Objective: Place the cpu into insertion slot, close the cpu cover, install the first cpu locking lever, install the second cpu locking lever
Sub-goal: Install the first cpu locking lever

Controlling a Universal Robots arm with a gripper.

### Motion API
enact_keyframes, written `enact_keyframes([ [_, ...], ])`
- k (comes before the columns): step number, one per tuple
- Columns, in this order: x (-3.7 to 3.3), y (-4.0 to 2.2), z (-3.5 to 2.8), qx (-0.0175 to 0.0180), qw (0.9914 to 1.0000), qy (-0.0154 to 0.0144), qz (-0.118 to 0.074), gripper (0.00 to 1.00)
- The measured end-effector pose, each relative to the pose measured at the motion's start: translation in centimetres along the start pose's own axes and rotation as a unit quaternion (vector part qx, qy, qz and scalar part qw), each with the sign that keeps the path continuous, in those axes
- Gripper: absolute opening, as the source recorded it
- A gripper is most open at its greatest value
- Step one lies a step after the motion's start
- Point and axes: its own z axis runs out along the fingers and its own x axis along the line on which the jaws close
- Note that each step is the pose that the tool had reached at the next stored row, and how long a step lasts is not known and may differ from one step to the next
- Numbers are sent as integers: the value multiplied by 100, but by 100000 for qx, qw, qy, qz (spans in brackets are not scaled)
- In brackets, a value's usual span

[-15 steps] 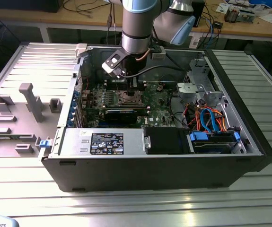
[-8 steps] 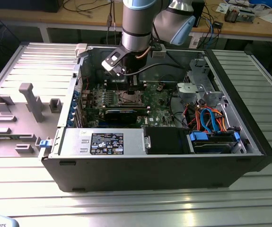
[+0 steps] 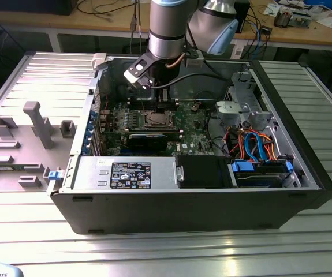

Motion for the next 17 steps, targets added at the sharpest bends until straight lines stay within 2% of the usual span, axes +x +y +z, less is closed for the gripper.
enact_keyframes([
  [17,0,-3,-161,3,100000,-3,25,11],
])
